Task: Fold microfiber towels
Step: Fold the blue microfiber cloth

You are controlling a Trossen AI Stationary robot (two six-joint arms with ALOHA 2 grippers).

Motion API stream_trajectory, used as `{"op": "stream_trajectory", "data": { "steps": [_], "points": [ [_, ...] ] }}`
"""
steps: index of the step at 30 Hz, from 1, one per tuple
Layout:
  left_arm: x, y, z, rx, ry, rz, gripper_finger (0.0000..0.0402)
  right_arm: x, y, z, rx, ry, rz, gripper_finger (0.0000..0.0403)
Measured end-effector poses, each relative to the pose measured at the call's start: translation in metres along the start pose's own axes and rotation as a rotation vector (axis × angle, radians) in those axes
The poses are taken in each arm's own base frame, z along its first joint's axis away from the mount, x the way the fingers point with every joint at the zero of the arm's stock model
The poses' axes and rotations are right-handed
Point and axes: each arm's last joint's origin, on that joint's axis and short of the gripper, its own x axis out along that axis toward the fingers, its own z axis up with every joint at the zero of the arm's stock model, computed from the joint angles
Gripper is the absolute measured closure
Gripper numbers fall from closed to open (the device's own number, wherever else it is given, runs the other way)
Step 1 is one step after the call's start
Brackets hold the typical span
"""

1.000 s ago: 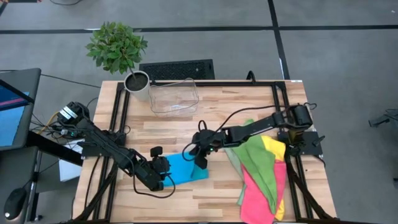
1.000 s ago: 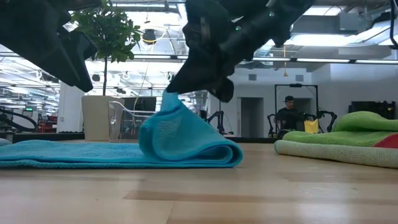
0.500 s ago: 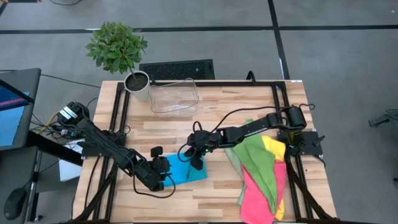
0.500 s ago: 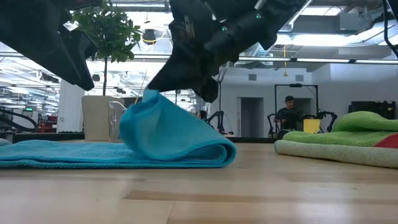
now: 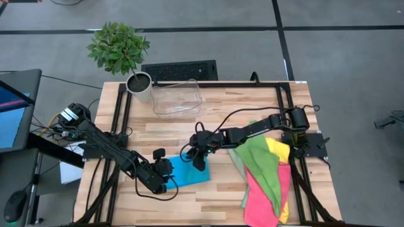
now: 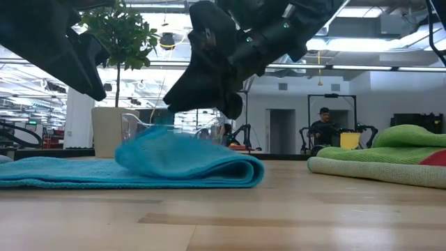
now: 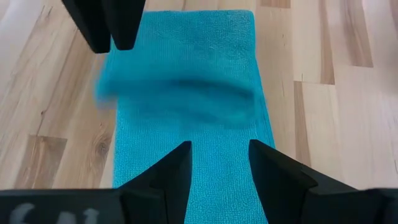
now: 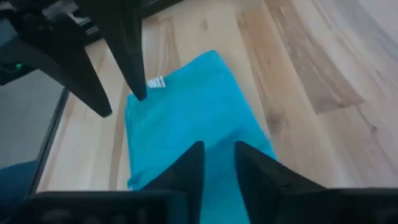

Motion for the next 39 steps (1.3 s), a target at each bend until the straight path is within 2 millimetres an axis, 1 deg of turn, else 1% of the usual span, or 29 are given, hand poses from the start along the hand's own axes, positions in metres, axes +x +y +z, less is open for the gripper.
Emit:
{"op": "stream_trajectory", "data": {
  "steps": [5, 7, 9, 11, 13, 15, 20, 22, 24, 27, 30, 33, 35, 39],
  "points": [
    [0.0, 0.0, 0.001, -0.004, -0.008, -0.003, 0.0249, -0.008, 0.003, 0.01, -0.02, -0.045, 0.014, 0.023],
    [0.0, -0.001, 0.001, -0.008, -0.014, -0.007, 0.0249, -0.01, 0.007, 0.01, -0.036, -0.047, 0.019, 0.0221],
    [0.0, -0.001, 0.002, -0.01, -0.018, -0.01, 0.0249, -0.008, 0.016, 0.009, -0.072, -0.076, 0.007, 0.0219],
    [0.0, -0.001, 0.001, -0.008, -0.014, -0.007, 0.0249, 0.001, 0.024, 0.004, -0.112, -0.128, -0.023, 0.0223],
    [-0.001, -0.002, 0.0, -0.002, -0.008, -0.005, 0.0249, 0.014, 0.026, -0.009, -0.129, -0.127, -0.053, 0.023],
    [-0.003, -0.004, -0.003, -0.005, -0.008, 0.004, 0.0249, 0.028, 0.023, -0.02, -0.129, -0.133, -0.05, 0.0239],
    [-0.011, -0.005, -0.013, -0.079, 0.009, 0.06, 0.0259, 0.053, 0.011, -0.044, -0.064, -0.099, -0.057, 0.0262],
    [-0.016, -0.008, -0.017, -0.104, -0.024, 0.092, 0.0263, 0.06, 0.006, -0.056, -0.047, -0.058, -0.071, 0.0271],
    [-0.02, -0.009, -0.02, -0.121, -0.065, 0.13, 0.0266, 0.065, 0.004, -0.06, -0.045, -0.054, -0.07, 0.0279],
    [-0.023, -0.008, -0.026, -0.141, -0.093, 0.202, 0.0267, 0.065, 0.007, -0.062, -0.051, -0.041, -0.065, 0.0289],
    [-0.025, -0.003, -0.031, -0.176, -0.083, 0.251, 0.0267, 0.064, 0.012, -0.063, -0.085, -0.035, -0.064, 0.0296],
    [-0.025, -0.001, -0.032, -0.181, -0.077, 0.27, 0.0268, 0.054, 0.022, -0.052, -0.113, -0.066, -0.041, 0.0298],
    [-0.024, 0.001, -0.035, -0.195, -0.107, 0.301, 0.0268, 0.047, 0.031, -0.045, -0.142, -0.1, -0.034, 0.03],
    [-0.019, 0.01, -0.053, -0.293, -0.148, 0.332, 0.0268, 0.039, 0.047, -0.042, -0.192, -0.126, -0.053, 0.03]
  ]
}}
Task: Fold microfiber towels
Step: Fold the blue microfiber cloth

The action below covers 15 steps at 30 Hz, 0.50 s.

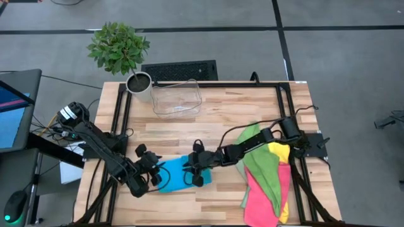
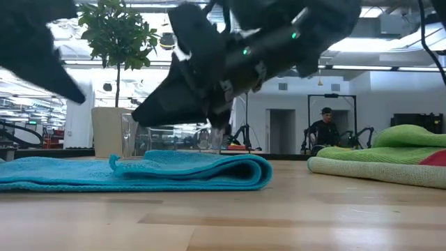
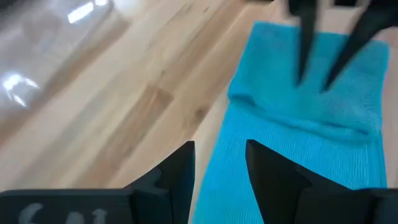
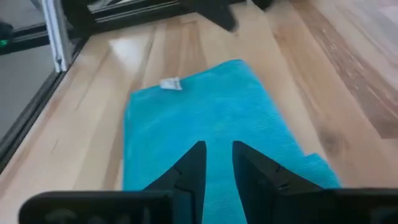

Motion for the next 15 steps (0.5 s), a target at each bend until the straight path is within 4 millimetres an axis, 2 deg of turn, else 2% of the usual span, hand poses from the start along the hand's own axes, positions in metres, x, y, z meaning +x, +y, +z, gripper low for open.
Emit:
{"op": "stream_trajectory", "data": {
  "steps": [6, 9, 15],
  "points": [
    [0.013, 0.023, -0.028, -0.039, 0.114, 0.041, 0.0263, -0.004, 0.013, 0.0, -0.014, -0.002, 0.017, 0.03],
    [0.011, 0.027, -0.027, -0.074, 0.127, 0.016, 0.0244, -0.004, 0.016, -0.003, -0.016, 0.023, 0.014, 0.03],
    [-0.002, 0.027, -0.019, -0.043, 0.126, -0.07, 0.0171, -0.004, 0.015, -0.005, -0.014, 0.037, 0.01, 0.03]
  ]
}}
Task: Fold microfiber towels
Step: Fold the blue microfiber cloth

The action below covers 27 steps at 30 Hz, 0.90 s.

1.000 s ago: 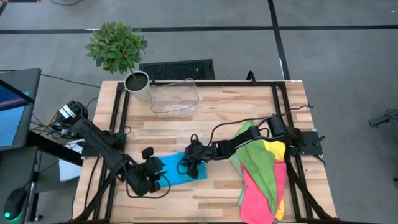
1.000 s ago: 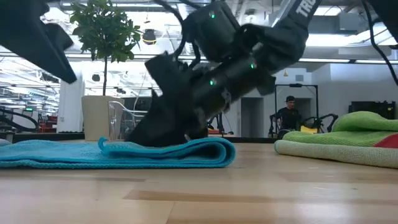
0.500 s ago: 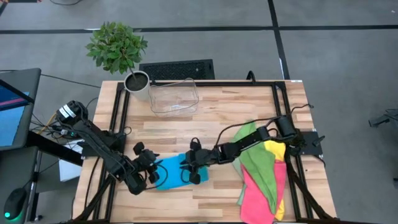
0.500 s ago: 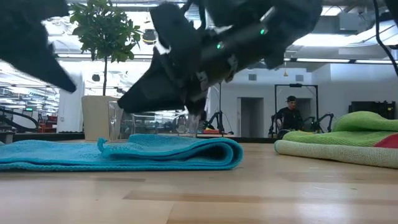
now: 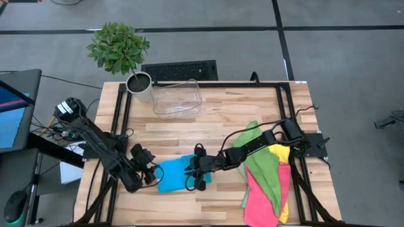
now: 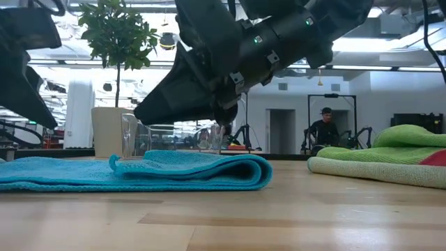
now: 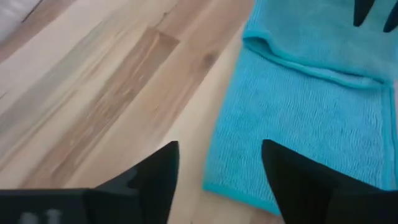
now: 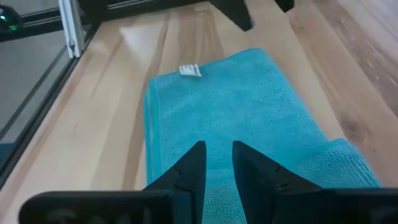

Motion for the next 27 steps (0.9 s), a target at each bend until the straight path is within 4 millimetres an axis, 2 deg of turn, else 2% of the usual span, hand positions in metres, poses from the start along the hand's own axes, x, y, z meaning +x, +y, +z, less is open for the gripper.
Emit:
{"op": "stream_trajectory", "data": {
  "steps": [5, 13, 17, 27],
  "points": [
    [0.002, 0.0, -0.004, 0.012, 0.073, -0.007, 0.0154, 0.0, 0.0, -0.001, -0.001, 0.009, -0.002, 0.03],
    [0.017, 0.016, -0.02, -0.021, 0.075, 0.011, 0.019, 0.0, -0.001, -0.002, 0.022, 0.024, -0.006, 0.03],
    [0.022, 0.015, -0.024, -0.037, 0.072, -0.049, 0.0208, 0.0, -0.001, -0.003, 0.024, 0.032, -0.008, 0.03],
    [0.029, 0.017, -0.026, 0.007, 0.106, -0.021, 0.0215, 0.0, -0.001, -0.003, 0.025, 0.033, -0.007, 0.03]
  ]
}}
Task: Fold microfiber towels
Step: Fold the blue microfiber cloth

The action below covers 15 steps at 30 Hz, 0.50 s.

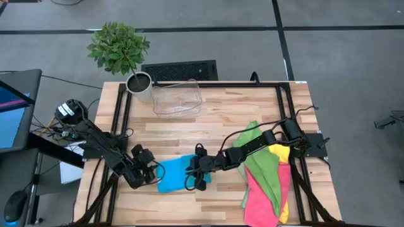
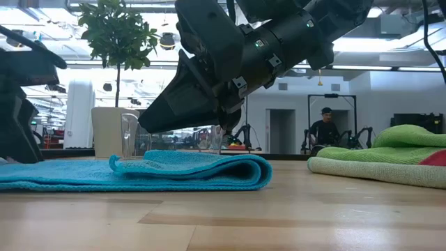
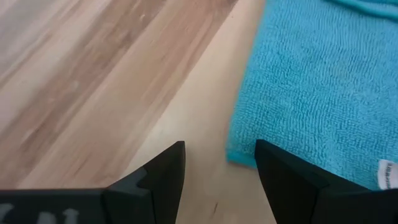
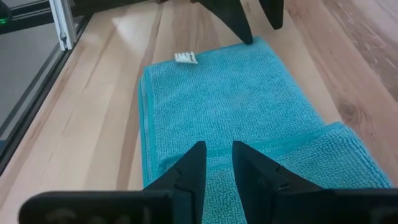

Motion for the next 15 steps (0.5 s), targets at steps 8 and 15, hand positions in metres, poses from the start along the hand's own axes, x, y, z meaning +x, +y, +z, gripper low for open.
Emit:
{"op": "stream_trajectory", "data": {
  "steps": [8, 15],
  "points": [
    [0.013, -0.005, 0.002, 0.041, 0.016, 0.003, 0.0248, 0.0, 0.0, -0.002, 0.011, 0.022, -0.005, 0.03],
    [0.003, -0.015, 0.013, 0.029, 0.029, -0.04, 0.0387, -0.007, 0.002, 0.0, 0.024, 0.054, -0.011, 0.0301]
  ]
}}
